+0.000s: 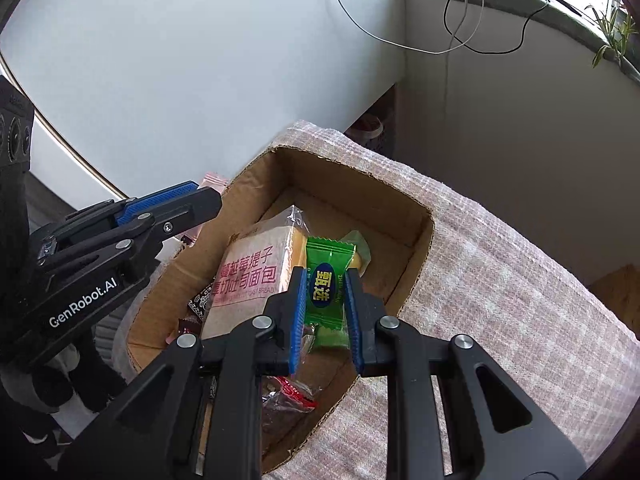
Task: Organize snacks
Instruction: 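Carry both candies into the cardboard box and open both tools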
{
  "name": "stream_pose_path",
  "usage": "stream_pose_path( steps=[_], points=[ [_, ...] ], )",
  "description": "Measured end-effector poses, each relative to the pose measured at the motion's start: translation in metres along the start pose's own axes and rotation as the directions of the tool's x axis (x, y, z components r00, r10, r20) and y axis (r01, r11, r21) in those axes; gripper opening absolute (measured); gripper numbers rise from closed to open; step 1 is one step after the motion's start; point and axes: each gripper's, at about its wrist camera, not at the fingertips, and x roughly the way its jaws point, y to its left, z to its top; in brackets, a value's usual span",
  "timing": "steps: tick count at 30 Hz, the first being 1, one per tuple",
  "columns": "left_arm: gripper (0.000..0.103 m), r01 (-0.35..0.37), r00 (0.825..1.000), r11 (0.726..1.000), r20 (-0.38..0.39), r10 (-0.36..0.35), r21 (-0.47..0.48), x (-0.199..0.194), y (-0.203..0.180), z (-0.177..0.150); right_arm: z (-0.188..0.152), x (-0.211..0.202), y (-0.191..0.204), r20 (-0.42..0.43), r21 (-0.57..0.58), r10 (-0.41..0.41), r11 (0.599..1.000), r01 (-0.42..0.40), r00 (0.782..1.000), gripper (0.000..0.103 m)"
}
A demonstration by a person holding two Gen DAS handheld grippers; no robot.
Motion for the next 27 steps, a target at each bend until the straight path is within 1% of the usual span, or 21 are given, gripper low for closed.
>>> stream_pose_path(
  steps=[5, 10, 11, 13, 15, 16, 17, 21, 23, 24, 26, 27],
  points=[
    [0.017, -0.003, 1.0, 1.0, -0.009, 0.003, 0.02, 0.004, -0.005, 0.003, 0.001, 0.002, 0.002, -0.006, -0.016, 0.005, 1.0, -0.005, 1.0, 0.02],
    [0.018, -0.008, 1.0, 1.0, -0.006, 0.008, 0.017, 0.005, -0.005, 0.006, 0.001, 0.002, 0.0, 0.003, -0.018, 0.001, 1.0, -0.001, 1.0, 0.02],
    [0.019, -0.009, 1.0, 1.0, -0.007, 0.009, 0.018, 0.005, -0.005, 0.006, 0.001, 0.002, 0.0, 0.003, -0.017, 0.004, 1.0, -0.004, 1.0, 0.02],
    [0.024, -0.013, 1.0, 1.0, -0.004, 0.013, 0.023, 0.006, -0.006, 0.007, 0.0, 0.002, 0.0, 0.001, -0.022, 0.003, 1.0, -0.003, 1.0, 0.022],
    [0.024, -0.011, 1.0, 1.0, -0.004, 0.011, 0.027, 0.006, -0.007, 0.007, 0.0, 0.001, -0.001, 0.008, -0.024, -0.003, 1.0, 0.004, 1.0, 0.031],
    [0.024, -0.013, 1.0, 0.999, -0.005, 0.014, 0.03, 0.007, -0.007, 0.007, 0.0, 0.0, -0.002, 0.015, -0.023, -0.008, 1.0, 0.008, 1.0, 0.043],
    [0.024, -0.017, 1.0, 0.999, -0.004, 0.017, 0.033, 0.007, -0.007, 0.007, 0.0, -0.001, -0.003, 0.021, -0.021, -0.006, 1.0, 0.007, 1.0, 0.05],
    [0.024, -0.023, 1.0, 0.999, -0.002, 0.023, 0.03, 0.006, -0.006, 0.007, 0.0, -0.003, -0.004, 0.022, -0.023, -0.002, 1.0, 0.003, 1.0, 0.051],
    [0.028, -0.031, 1.0, 0.999, -0.001, 0.031, 0.031, 0.005, -0.005, 0.007, -0.001, -0.006, -0.004, 0.024, -0.028, -0.007, 1.0, 0.008, 1.0, 0.052],
    [0.033, -0.032, 0.999, 0.999, 0.001, 0.032, 0.031, 0.003, -0.005, 0.007, -0.002, -0.008, -0.003, 0.026, -0.028, -0.009, 1.0, 0.009, 1.0, 0.053],
    [0.035, -0.035, 0.999, 0.999, 0.009, 0.035, 0.036, -0.002, -0.005, 0.006, -0.003, -0.013, -0.004, 0.037, -0.028, -0.008, 1.0, 0.01, 0.999, 0.062],
    [0.035, -0.039, 0.999, 0.998, 0.014, 0.039, 0.039, -0.004, -0.005, 0.005, -0.004, -0.015, -0.003, 0.042, -0.029, -0.007, 1.0, 0.008, 0.999, 0.064]
  ],
)
